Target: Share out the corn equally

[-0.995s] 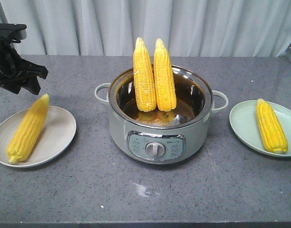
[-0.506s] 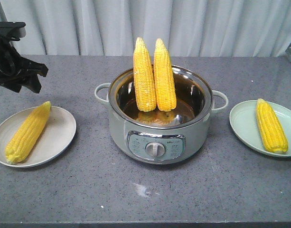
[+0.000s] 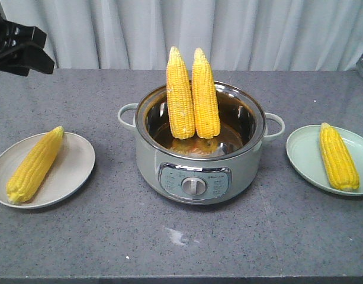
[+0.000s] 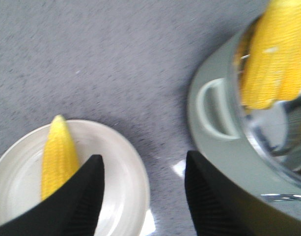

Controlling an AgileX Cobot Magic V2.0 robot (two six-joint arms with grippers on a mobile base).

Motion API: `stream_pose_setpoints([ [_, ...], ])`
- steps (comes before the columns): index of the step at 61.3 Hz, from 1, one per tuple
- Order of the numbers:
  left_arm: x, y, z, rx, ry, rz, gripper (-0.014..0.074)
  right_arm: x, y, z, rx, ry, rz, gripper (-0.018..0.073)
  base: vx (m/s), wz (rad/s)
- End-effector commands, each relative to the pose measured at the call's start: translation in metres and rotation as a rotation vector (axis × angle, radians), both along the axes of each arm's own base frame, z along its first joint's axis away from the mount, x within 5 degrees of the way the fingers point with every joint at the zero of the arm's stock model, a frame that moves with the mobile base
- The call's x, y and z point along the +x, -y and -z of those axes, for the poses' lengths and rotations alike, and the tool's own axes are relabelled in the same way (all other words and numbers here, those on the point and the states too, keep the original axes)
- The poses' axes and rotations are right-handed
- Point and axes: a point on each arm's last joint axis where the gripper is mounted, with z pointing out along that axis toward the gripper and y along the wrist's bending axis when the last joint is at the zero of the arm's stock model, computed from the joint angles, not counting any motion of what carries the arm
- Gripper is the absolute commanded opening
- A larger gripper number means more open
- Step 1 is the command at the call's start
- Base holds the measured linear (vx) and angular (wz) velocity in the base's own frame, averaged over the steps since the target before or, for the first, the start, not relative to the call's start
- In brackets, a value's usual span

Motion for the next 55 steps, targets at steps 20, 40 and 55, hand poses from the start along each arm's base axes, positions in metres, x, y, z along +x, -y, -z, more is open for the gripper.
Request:
stream_pose_setpoints([
  [20, -0.036, 0.017, -0.059, -0.225, 0.250, 0.086, 0.0316, 0.076, -0.027, -0.018, 0.210, 0.245, -0.465, 0.0251, 0.00, 0.00],
  [40, -0.035, 0.017, -0.059, -0.228, 0.257, 0.081, 0.0316, 0.142, -0.077, -0.025, 0.189, 0.232, -0.544, 0.0695, 0.00, 0.00],
  [55, -0.035, 0.017, -0.059, -0.226, 0.254, 0.082, 0.0316, 0.194, -0.106, 0.038, 0.178, 0.004, -0.489, 0.0674, 0.00, 0.00],
])
